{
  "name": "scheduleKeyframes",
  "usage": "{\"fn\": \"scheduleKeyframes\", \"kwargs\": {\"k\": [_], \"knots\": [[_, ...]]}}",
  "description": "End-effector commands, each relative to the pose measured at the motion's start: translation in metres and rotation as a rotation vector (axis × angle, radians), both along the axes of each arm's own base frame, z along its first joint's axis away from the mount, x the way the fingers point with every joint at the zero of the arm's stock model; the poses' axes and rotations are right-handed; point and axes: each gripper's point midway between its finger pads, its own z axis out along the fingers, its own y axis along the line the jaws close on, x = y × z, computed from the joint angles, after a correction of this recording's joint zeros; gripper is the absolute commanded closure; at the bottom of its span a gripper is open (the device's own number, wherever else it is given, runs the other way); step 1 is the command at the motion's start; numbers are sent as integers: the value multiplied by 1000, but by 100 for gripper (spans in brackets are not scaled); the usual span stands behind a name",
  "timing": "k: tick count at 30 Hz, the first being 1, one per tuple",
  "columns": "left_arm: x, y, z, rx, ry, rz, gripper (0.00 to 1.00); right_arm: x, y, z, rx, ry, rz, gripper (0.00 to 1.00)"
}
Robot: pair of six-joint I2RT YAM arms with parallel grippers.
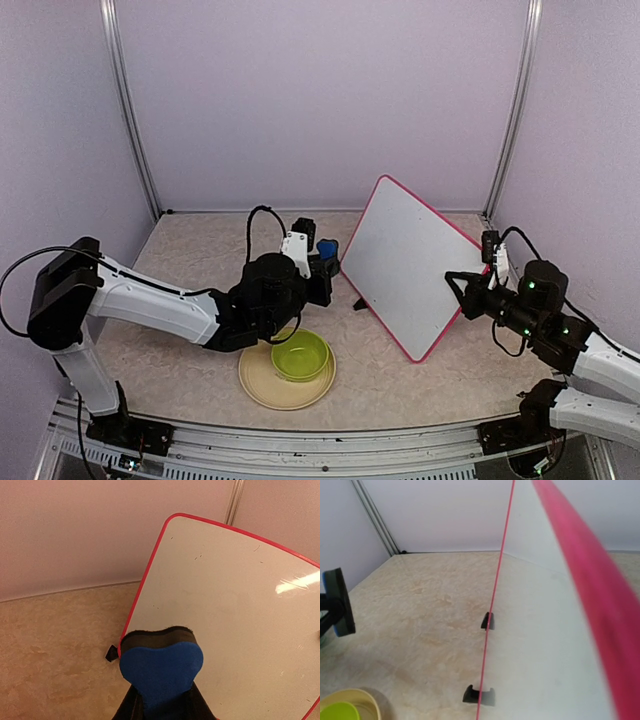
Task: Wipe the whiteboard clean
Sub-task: Place the whiteboard on the whiteboard stand.
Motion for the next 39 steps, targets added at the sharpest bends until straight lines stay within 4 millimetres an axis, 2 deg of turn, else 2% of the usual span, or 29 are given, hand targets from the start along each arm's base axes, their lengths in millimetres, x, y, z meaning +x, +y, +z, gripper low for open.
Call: {"fn": "scheduleKeyframes", "kwargs": {"k": [1, 4, 8, 18, 26, 39], "knots": [[-1, 14, 6, -28, 6, 28, 98, -4, -7, 73, 113, -233, -18, 100], [-3, 19, 10, -36, 2, 31, 98, -3, -9, 82, 124, -259, -30, 100], [-5, 23, 14, -43, -3, 36, 98, 3, -7, 84, 134, -272, -36, 100], [-7, 30, 9, -38, 8, 45, 98, 32, 1, 85, 151, -269, -64, 100], [-8, 39, -1, -25, 18, 67, 98, 52, 4, 69, 180, -234, -80, 100], [-10, 42, -8, -27, 29, 70, 98, 80, 15, 37, 151, -158, -68, 100]]}}
